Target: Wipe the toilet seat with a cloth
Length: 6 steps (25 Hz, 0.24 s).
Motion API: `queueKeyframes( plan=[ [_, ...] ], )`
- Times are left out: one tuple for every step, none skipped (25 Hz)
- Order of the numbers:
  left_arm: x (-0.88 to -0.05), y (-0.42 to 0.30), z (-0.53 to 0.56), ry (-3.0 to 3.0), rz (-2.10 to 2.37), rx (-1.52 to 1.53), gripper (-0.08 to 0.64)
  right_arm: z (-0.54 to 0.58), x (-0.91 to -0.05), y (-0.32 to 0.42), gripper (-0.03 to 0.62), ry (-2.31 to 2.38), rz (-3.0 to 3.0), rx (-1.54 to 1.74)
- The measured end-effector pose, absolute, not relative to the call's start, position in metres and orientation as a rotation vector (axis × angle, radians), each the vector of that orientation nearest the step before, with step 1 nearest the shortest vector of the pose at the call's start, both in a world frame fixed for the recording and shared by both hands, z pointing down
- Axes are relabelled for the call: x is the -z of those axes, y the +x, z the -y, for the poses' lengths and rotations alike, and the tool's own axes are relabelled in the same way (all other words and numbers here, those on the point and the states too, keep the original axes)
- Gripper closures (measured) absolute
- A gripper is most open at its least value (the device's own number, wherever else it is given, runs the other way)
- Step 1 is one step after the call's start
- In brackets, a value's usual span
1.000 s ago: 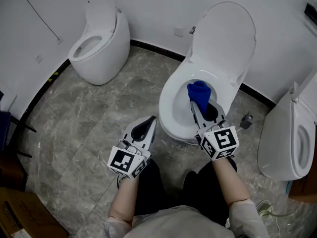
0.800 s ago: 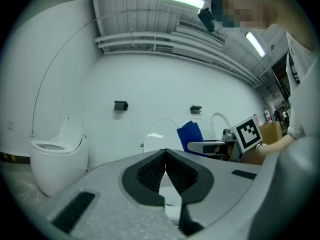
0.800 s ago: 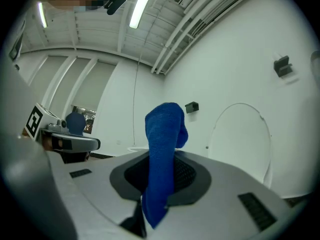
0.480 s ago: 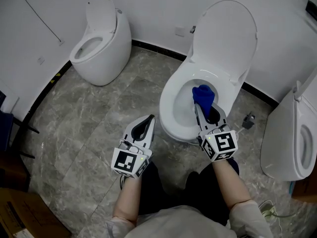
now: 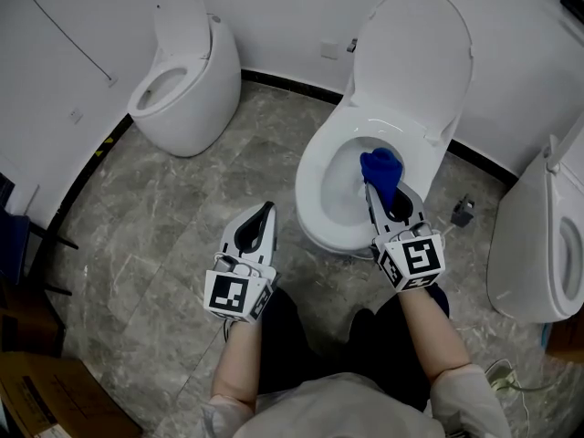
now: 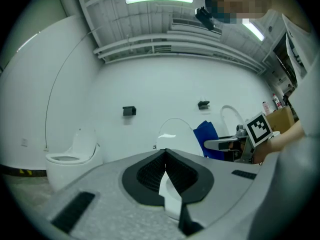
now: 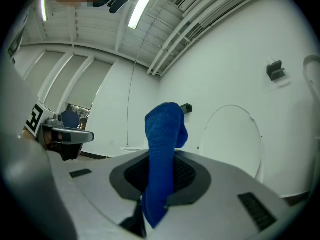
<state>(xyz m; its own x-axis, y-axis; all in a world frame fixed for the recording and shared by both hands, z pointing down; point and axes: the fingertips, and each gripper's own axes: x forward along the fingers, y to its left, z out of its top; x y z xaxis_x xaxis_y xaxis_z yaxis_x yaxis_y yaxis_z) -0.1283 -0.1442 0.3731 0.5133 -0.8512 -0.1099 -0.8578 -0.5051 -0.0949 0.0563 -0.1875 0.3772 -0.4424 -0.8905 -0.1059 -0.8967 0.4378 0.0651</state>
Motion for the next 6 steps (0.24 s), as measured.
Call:
queueKeyframes(
  plan=[
    [-0.3727,-0.1294,0.1438,-2.604,-1.491,-0.075,0.552,0.1872,-0.3759,0.0582,0.538,-1.628,-2.607,-0.168],
    [-0.3725,-0.1305,0.1435,-2.598,-1.498,-0.075,0.552,0.1868,-0.3742,0.0597,0.538,-1.628,-2.600,-0.167],
    [-0.3722,-0.1318,0.1433,-2.593,-1.505,-0.077,0.552,0.1866,-0.3725,0.0608,0.538,-1.629,-2.594,-0.169],
    [-0.3715,-0.1332,0.1431,-2.586,-1.513,-0.082,0.552,0.1866,-0.3711,0.0614,0.538,-1.631,-2.591,-0.172],
    [-0.3706,-0.1349,0.1426,-2.577,-1.521,-0.089,0.552,0.1868,-0.3700,0.0617,0.538,-1.633,-2.589,-0.175],
    [-0.3696,-0.1367,0.1421,-2.568,-1.529,-0.097,0.552,0.1871,-0.3691,0.0618,0.538,-1.635,-2.587,-0.180]
  ],
)
